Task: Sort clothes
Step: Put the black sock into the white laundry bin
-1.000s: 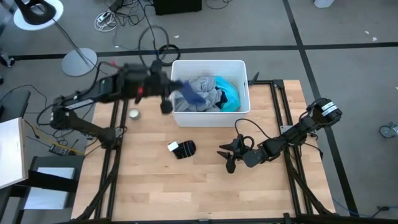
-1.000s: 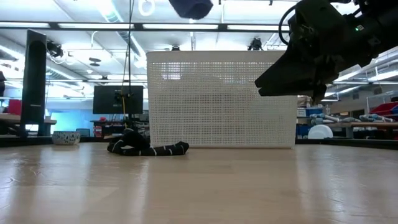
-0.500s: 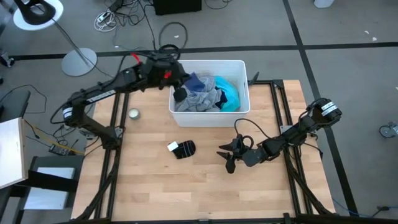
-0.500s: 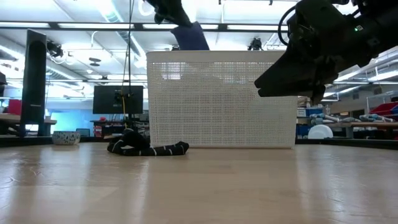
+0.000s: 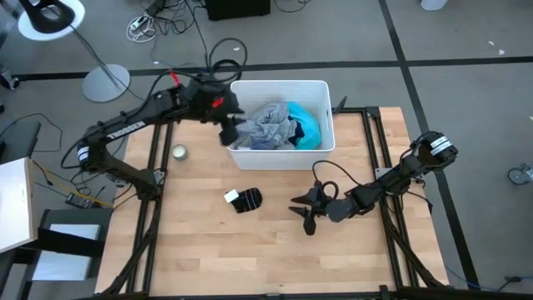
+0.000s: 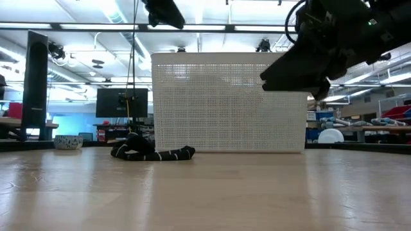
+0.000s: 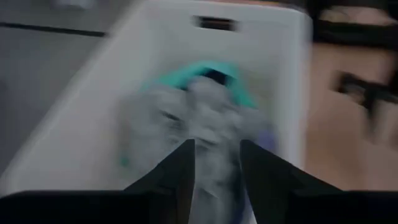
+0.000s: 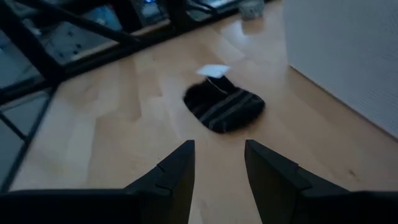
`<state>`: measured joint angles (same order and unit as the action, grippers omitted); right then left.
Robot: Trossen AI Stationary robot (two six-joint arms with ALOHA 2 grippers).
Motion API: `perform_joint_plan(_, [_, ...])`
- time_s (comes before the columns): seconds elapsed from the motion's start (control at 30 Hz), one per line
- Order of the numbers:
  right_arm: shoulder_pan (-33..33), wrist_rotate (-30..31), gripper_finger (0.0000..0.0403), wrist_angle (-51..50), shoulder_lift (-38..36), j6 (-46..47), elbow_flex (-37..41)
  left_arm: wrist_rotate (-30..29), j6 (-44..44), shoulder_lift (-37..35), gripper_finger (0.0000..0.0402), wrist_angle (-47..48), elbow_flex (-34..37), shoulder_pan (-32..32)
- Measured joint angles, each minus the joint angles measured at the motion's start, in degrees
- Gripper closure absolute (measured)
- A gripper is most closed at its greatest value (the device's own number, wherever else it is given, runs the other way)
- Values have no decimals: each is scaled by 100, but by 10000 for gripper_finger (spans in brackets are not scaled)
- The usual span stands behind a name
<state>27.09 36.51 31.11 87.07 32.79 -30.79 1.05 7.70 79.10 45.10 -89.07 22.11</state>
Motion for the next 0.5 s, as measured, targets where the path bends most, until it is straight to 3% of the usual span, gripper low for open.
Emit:
perform_joint_plan(0.17, [-120,-145,261,429,2,-338,-2,1342,-67,-600,270,-307,586,-20])
perform_joint_plan(0.37, [-284,-335,261,450,2,-351,-2,1290,-449,-1889,270,-1542,2301,-145])
perform_joint_plan(0.5, [-396,-422,261,434,4,-498,-30,924,-788,-2923,270,-2181,3495,-419])
